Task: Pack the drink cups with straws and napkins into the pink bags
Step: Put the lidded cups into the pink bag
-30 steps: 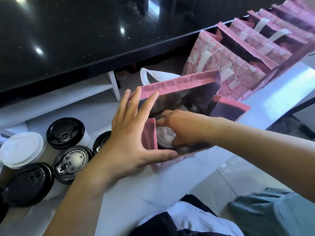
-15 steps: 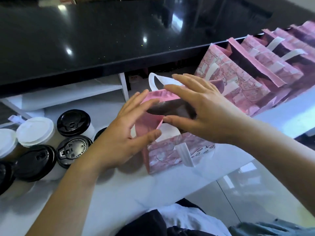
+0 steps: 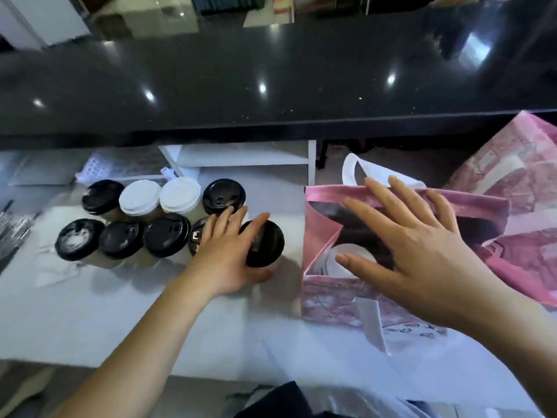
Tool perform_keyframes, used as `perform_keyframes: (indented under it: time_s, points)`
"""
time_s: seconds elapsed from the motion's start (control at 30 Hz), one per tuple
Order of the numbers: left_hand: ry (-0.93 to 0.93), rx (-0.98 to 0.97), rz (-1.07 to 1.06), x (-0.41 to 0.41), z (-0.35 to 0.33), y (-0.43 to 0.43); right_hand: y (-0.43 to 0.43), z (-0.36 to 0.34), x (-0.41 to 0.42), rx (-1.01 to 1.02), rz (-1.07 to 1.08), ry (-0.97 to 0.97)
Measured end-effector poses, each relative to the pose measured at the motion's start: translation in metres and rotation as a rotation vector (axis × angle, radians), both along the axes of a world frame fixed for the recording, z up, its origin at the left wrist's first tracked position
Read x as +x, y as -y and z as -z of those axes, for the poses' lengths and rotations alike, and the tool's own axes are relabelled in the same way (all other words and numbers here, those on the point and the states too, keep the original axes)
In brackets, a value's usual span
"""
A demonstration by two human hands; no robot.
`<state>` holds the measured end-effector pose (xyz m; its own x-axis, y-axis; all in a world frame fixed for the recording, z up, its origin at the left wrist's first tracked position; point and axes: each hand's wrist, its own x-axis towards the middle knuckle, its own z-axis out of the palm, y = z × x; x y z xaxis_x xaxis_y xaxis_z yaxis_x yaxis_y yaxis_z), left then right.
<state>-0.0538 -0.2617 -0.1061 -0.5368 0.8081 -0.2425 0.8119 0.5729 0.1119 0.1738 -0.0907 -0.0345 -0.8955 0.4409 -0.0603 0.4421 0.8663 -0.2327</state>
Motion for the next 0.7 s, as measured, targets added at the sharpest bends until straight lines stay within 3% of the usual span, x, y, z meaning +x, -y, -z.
perform_keyframes:
  time_s: [0.27, 0.43, 0.53, 0.7]
  points:
    - [-0.042, 0.079, -0.039, 0.004, 0.016, -0.01, -0.006, 0.0, 0.004, -0.051, -0.023, -0.052]
    - [0.234, 0.36, -0.219, 0.009, -0.024, -0.005, -0.014, -0.013, 0.009, -0.087, -0.067, -0.055]
    - [0.257, 0.573, -0.208, 0.014, -0.072, -0.003, -0.025, -0.031, 0.015, -0.223, -0.101, -0.146]
    - [0.178, 0.896, -0.083, 0.037, -0.15, -0.017, -0.05, -0.063, 0.013, -0.662, -0.211, -0.457]
